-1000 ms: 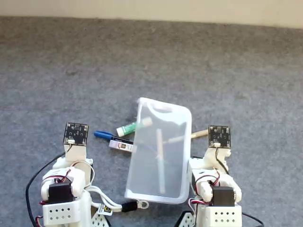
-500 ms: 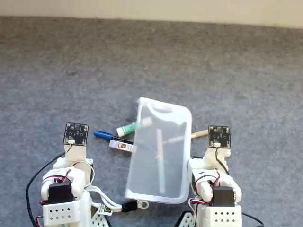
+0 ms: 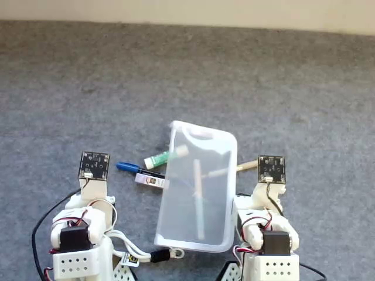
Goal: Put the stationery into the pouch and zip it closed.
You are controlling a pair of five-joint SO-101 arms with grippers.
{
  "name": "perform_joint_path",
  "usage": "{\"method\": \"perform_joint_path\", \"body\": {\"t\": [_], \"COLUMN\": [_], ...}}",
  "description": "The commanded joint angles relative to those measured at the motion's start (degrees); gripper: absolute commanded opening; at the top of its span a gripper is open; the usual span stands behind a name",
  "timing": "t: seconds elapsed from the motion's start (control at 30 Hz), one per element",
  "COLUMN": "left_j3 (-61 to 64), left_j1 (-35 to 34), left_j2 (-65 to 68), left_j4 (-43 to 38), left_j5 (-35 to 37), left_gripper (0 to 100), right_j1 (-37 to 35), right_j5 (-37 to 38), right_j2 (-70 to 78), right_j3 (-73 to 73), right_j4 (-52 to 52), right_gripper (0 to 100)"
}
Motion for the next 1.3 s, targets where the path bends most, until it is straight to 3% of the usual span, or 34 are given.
{"method": "perform_joint_path", "body": {"t": [0.0, 0.07, 0.13, 0.37, 0.57, 1.1, 1.27], "left_j3": [-6.11, -6.9, -7.34, -6.73, -6.64, -5.23, -5.23], "left_j1": [-0.13, -0.22, -0.48, -0.48, -0.48, -0.48, -0.48], "left_j2": [0.22, 0.22, 0.22, 0.22, 0.22, 0.22, 0.22], "left_j4": [0.26, 0.18, 0.26, 0.44, 0.44, 0.09, 0.0], "left_j5": [-3.52, -10.29, -12.66, -12.66, -12.66, -12.66, -12.66], "left_gripper": [0, 0, 0, 0, 0, 0, 0], "right_j1": [-0.13, -0.13, -0.13, -0.22, -0.04, -0.4, -0.4], "right_j5": [-0.26, -0.26, -0.26, 0.0, 12.31, 12.48, 12.66], "right_j2": [-0.31, -0.31, -0.31, -0.31, -0.31, -0.04, 6.46], "right_j3": [1.36, 0.31, -0.57, -1.45, -6.73, -25.1, -29.41], "right_j4": [0.04, 0.04, -0.04, -0.48, -1.19, 3.38, 4.62], "right_gripper": [1.2, 1.2, 1.2, 1.2, 1.2, 1.2, 1.2]}}
